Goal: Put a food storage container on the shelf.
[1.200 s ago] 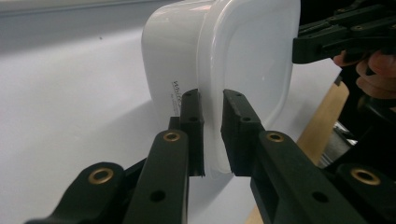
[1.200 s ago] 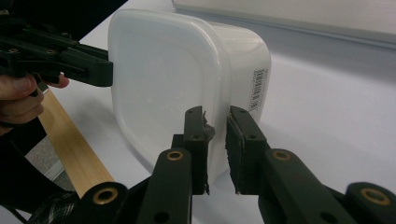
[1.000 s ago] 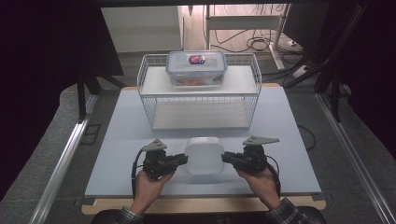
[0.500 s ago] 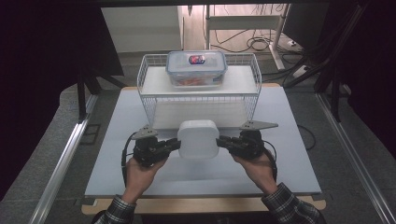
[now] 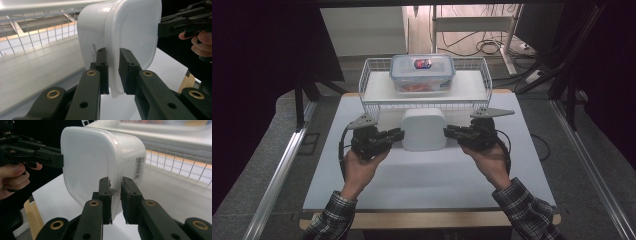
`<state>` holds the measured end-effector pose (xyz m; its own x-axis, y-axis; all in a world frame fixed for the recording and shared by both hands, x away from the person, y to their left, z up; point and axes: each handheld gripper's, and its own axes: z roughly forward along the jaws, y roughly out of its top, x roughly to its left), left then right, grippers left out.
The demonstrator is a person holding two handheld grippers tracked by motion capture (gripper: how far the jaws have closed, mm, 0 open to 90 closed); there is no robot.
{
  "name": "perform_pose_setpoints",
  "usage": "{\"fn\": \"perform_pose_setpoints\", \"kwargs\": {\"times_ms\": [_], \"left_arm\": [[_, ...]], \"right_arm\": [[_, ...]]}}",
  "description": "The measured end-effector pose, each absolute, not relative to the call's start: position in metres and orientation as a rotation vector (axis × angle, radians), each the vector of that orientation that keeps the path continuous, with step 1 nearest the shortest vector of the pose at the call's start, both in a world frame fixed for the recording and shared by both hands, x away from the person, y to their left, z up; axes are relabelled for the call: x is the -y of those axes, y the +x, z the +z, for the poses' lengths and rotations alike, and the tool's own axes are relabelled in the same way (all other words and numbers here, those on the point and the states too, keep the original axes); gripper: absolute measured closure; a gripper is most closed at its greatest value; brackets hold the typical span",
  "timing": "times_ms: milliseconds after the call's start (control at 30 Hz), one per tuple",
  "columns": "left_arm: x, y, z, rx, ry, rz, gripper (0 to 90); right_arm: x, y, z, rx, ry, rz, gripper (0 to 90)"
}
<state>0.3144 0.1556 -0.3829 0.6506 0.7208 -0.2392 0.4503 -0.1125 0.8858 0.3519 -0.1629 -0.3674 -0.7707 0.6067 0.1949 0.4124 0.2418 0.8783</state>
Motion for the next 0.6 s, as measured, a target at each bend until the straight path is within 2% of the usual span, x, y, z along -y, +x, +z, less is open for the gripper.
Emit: {"fn": "perform_pose_setpoints", "kwargs": {"times_ms": [600], "left_arm": [[-0.158,0.342,-0.324,-0.895,1.713,0.442,78.4]], "right_arm": [[0.156,0.383,-0.318,-2.213,0.899,1.619,78.7]]}}
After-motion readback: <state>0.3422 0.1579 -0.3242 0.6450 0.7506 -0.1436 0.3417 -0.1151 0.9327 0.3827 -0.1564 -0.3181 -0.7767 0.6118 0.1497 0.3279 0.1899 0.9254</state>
